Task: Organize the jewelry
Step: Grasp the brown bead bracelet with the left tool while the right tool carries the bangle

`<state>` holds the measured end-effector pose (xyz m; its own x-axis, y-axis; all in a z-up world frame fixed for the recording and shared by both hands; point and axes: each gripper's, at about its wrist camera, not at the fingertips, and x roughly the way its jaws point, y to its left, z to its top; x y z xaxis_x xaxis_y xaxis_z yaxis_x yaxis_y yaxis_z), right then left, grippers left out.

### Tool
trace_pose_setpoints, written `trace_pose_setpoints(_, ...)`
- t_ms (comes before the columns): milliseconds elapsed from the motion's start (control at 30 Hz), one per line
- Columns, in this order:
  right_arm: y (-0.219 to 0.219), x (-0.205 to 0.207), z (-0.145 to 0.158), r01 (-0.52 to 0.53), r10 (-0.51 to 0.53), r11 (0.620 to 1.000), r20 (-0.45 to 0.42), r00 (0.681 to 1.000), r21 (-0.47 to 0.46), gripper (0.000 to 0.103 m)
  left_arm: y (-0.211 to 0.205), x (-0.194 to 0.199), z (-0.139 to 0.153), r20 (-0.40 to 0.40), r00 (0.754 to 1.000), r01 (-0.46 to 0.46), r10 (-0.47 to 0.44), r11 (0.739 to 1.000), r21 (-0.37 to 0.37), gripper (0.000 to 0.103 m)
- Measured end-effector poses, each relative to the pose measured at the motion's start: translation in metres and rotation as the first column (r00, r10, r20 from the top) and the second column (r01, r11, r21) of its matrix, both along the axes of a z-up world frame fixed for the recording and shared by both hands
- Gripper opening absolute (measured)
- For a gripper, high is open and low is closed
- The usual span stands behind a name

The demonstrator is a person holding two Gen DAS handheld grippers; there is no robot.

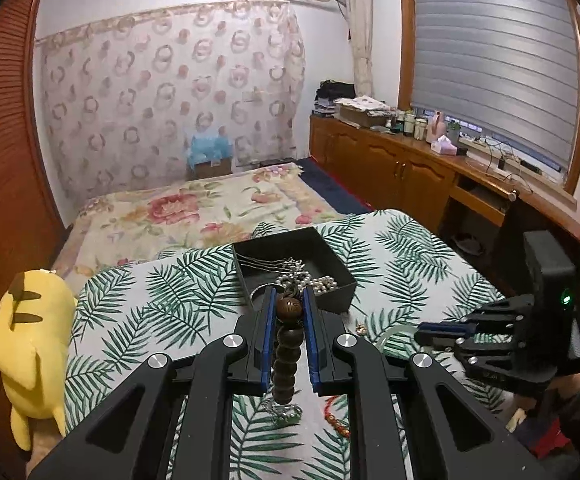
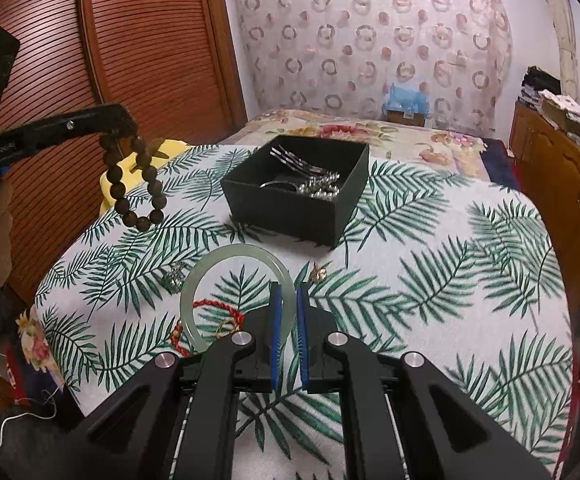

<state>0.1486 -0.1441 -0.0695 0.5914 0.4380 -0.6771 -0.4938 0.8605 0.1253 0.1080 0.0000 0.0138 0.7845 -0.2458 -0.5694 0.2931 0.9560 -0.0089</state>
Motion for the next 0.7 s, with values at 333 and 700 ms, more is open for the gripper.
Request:
trace_pose_setpoints(333, 0.008, 0.031, 0.022, -0.005, 0.005, 1.0, 0.057, 0.998, -0.014, 0.008, 0.005, 0.027, -0.002, 0.008, 1.0, -0.01, 0.009, 1.0, 0.018, 0.012)
trace_pose_setpoints(700, 0.017, 0.087, 0.042, 0.029, -0.027, 1.0, 0.098, 0.995, -0.013, 0.008, 0.005, 0.057, 0.004, 0.027, 1.0, -0.015, 0.014, 0.999, 0.033, 0.012)
